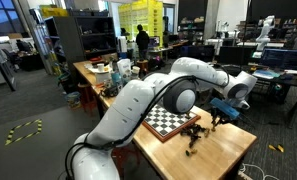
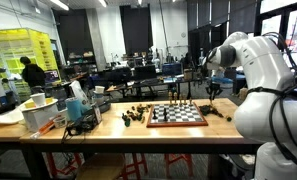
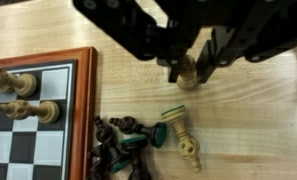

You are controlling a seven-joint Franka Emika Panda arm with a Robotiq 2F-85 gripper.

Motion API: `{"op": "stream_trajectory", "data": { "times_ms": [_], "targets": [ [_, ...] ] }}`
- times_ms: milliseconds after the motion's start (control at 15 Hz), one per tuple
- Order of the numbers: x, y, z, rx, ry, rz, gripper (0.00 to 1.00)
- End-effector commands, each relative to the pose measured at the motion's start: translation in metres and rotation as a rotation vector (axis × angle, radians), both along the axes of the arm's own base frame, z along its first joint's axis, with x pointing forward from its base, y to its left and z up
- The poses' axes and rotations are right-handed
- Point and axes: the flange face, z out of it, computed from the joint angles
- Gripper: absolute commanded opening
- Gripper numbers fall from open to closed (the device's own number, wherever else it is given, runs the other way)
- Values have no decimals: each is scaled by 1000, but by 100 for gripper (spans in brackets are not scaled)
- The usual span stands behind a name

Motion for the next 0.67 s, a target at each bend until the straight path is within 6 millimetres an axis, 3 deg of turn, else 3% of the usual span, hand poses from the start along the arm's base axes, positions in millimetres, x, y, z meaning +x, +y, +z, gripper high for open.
{"op": "stream_trajectory", "data": {
  "times_ms": [0,200,600],
  "targets": [
    [1,-1,9,20,-9,19,6],
    [6,13,31,32,-26,57,6],
    [21,70,78,92,-71,196,6]
  ]
}}
